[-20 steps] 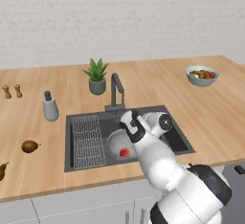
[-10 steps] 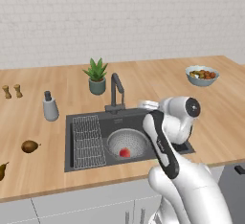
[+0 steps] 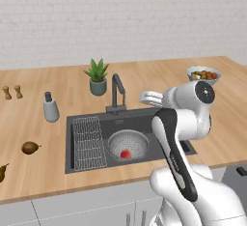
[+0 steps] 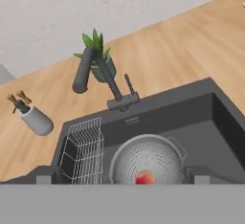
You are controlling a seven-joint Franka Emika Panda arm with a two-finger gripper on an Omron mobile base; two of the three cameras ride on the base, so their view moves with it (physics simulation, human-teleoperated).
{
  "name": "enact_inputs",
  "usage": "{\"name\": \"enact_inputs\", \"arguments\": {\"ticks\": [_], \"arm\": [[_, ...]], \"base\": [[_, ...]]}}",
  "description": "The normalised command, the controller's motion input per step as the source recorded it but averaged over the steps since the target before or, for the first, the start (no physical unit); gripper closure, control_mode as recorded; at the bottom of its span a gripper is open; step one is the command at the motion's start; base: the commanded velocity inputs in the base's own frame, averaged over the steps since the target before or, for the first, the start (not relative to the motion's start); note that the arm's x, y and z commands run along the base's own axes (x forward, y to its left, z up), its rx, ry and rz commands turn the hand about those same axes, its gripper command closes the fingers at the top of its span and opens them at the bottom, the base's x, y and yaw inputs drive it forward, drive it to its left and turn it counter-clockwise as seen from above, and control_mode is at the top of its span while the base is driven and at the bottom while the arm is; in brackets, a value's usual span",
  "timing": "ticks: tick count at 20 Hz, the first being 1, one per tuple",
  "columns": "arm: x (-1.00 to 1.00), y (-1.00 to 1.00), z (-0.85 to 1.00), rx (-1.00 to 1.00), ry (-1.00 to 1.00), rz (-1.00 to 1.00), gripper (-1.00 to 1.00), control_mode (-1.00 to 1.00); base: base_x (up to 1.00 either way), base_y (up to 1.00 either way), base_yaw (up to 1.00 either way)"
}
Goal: Put the colander in the sink, put the pear, peach, pear in the colander, and turn on the sink faucet and pour water over the colander.
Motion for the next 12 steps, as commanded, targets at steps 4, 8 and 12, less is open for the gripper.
{"name": "enact_inputs", "arguments": {"ticks": [4, 8, 12], "arm": [[-0.26, 1.00, 0.14, 0.00, 0.18, 0.02, -1.00, -1.00], [-0.20, 1.00, 0.03, 0.00, 0.25, 0.01, -1.00, -1.00], [-0.02, 1.00, 0.00, 0.00, 0.33, 0.01, -1.00, -1.00]], "base": [[0.00, 0.00, 0.00], [0.00, 0.00, 0.00], [0.00, 0.00, 0.00]]}}
